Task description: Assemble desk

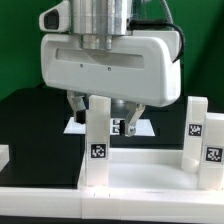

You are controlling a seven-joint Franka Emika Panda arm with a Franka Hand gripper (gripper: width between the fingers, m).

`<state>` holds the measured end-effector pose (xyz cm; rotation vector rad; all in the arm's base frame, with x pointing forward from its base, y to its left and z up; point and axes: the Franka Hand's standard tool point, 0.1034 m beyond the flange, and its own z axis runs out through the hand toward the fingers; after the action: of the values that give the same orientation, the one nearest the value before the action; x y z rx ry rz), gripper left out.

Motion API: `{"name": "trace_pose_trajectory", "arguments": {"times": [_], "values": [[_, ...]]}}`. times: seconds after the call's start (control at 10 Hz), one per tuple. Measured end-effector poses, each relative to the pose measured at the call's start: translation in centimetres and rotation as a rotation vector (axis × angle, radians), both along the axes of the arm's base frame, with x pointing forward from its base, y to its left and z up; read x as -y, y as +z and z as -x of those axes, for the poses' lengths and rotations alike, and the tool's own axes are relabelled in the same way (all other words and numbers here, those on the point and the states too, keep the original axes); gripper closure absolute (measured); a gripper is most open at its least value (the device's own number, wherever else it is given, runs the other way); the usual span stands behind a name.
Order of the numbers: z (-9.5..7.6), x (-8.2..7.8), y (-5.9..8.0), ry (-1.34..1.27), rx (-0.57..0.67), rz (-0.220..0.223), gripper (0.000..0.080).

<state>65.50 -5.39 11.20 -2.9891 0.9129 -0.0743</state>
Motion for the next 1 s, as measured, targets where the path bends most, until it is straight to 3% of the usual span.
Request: {"name": "trace_pose_trajectory", "arguments": {"times": [0.7,0.9,1.0], "values": [[0.12,0.51,-0.1,0.521,-0.009,0.047,0.0151],[0.15,0.58,-0.16,0.54,-0.011,0.049,0.0407],[0.15,0.6,-0.14,0.54,-0.01,0.049,0.0407]]}}
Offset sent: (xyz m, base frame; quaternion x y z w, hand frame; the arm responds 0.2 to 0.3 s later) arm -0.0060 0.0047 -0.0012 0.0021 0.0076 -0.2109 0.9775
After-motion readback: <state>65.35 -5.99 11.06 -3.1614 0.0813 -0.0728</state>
